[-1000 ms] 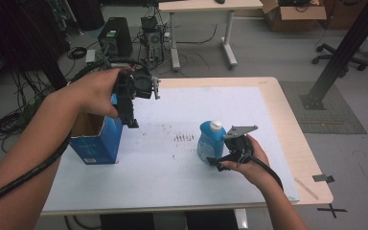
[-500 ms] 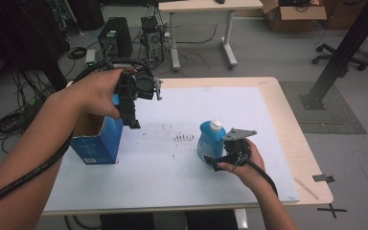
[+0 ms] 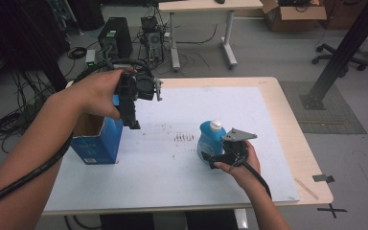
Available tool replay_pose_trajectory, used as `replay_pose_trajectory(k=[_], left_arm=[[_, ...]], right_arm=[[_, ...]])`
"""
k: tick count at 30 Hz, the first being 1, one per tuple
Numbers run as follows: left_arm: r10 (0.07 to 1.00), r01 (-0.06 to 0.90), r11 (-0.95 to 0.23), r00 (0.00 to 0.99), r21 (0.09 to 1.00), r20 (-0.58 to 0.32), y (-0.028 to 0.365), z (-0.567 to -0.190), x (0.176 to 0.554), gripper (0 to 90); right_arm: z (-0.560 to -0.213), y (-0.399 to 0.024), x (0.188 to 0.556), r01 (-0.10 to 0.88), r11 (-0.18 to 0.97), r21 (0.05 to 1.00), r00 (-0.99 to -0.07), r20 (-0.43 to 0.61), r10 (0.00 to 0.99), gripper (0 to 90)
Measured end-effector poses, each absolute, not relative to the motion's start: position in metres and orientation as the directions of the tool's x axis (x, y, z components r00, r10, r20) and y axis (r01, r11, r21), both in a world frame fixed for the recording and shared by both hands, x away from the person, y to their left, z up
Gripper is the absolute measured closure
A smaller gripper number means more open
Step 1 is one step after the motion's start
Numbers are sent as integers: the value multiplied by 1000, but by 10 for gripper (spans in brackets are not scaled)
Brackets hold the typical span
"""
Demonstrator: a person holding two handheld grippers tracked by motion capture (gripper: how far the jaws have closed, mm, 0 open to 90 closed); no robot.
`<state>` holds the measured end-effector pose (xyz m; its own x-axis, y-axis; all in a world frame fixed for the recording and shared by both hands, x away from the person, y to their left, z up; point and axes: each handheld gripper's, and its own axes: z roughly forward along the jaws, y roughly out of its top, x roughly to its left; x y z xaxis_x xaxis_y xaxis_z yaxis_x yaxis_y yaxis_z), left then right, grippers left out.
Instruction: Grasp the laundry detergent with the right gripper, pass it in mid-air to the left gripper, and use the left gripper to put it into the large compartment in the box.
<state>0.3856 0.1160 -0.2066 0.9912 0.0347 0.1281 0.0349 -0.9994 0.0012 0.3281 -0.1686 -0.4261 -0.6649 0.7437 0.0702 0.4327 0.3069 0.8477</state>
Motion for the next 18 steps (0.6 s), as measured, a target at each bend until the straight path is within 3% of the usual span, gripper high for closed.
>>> replay_pose_trajectory(k=[18], left_arm=[[37, 35, -999, 990, 14, 133, 121, -209, 385, 4]], right_arm=[[-426, -162, 325, 384, 255, 887, -611, 37, 791, 123]])
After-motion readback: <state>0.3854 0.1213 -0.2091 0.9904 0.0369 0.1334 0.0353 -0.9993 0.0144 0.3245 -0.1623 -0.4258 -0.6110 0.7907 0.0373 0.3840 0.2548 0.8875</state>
